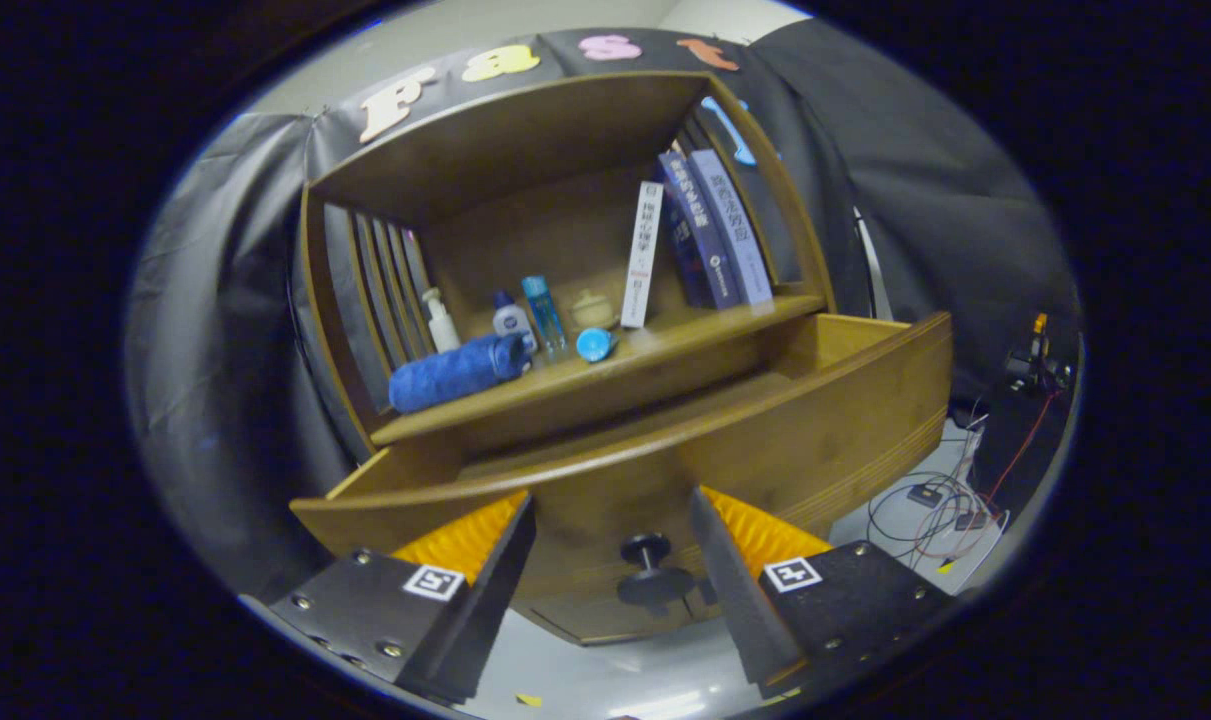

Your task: Pull open the drawer, take out the items inside it, and place them on the countertop above the cabinet.

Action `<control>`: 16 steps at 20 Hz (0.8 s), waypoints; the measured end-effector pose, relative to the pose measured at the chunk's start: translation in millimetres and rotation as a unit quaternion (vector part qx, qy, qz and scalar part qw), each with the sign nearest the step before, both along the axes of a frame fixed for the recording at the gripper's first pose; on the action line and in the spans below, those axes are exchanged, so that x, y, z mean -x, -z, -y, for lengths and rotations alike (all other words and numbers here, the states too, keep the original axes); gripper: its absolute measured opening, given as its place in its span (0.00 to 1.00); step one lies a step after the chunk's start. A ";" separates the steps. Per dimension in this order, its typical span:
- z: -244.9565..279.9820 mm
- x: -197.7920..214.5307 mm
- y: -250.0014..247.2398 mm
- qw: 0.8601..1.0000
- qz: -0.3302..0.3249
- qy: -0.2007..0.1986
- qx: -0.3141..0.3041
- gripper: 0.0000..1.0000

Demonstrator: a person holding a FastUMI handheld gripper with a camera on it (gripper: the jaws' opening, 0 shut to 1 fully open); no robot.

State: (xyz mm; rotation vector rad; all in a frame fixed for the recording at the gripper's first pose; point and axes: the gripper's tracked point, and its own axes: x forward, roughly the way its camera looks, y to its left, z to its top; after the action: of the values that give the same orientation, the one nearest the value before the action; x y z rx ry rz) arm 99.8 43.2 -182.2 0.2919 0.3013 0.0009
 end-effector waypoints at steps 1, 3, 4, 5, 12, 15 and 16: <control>-1.0 -6.8 2.5 1.000 -0.005 -0.004 0.001 0.93; -0.8 -22.9 4.2 1.000 -0.003 -0.003 -0.003 0.93; -1.6 -31.3 5.0 1.000 -0.003 -0.004 -0.004 0.93; -2.5 -35.9 5.3 1.000 -0.003 -0.004 -0.006 0.93; -12.2 -81.9 10.0 1.000 -0.011 -0.023 -0.005 0.93; -12.6 -94.8 11.3 1.000 -0.012 -0.026 -0.003 0.93; -11.4 -101.6 11.9 1.000 -0.011 -0.026 -0.005 0.93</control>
State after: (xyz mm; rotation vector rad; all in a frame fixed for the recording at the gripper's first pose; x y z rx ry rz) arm 201.4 54.6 -194.0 0.2935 0.3313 0.0508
